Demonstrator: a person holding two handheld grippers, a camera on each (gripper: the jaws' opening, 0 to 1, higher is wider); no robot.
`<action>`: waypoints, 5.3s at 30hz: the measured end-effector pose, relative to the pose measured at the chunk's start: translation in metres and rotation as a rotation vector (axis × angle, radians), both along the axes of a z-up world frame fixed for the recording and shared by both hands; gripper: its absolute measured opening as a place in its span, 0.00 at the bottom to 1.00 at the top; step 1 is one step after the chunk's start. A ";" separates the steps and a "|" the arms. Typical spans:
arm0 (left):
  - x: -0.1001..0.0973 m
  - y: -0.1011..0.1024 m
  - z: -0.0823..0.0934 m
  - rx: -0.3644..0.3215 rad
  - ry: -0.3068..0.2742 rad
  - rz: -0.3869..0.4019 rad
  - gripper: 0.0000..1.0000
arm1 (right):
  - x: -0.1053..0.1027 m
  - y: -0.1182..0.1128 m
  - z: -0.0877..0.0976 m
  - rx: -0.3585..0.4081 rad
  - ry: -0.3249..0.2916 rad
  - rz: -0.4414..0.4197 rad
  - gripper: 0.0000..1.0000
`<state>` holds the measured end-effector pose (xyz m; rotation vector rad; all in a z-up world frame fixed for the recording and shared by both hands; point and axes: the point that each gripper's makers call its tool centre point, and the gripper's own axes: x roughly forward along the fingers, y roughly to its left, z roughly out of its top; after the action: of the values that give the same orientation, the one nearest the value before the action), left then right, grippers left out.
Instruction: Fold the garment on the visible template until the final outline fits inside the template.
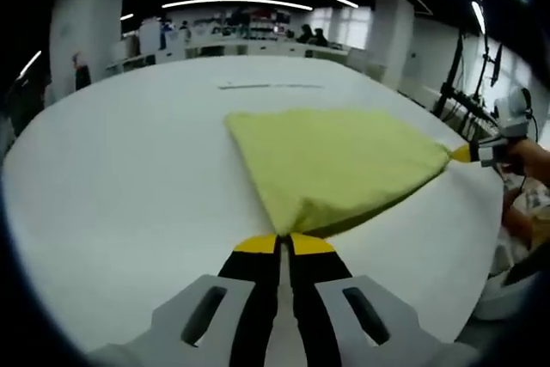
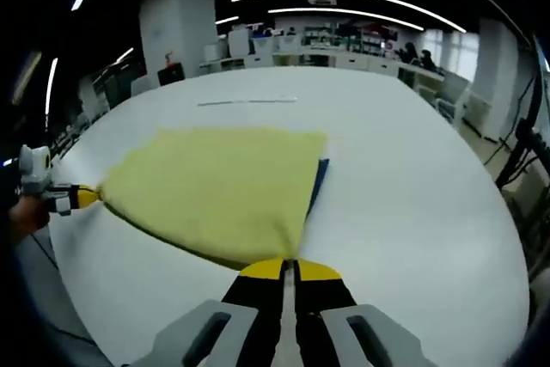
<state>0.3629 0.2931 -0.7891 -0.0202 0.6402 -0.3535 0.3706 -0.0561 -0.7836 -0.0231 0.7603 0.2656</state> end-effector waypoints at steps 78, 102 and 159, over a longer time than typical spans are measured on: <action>0.002 0.007 -0.008 -0.118 0.107 0.017 0.00 | 0.004 -0.005 -0.017 0.045 0.107 0.118 0.00; -0.030 -0.005 -0.009 -0.075 0.128 0.001 0.00 | -0.025 -0.018 -0.017 0.000 0.114 0.163 0.00; -0.027 -0.021 0.118 -0.137 -0.139 -0.077 0.99 | -0.039 0.049 0.104 0.189 -0.118 0.398 0.99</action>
<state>0.3360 0.2720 -0.6715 -0.1010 0.4790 -0.4687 0.3320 -0.0068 -0.6798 -0.0113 0.6060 0.7081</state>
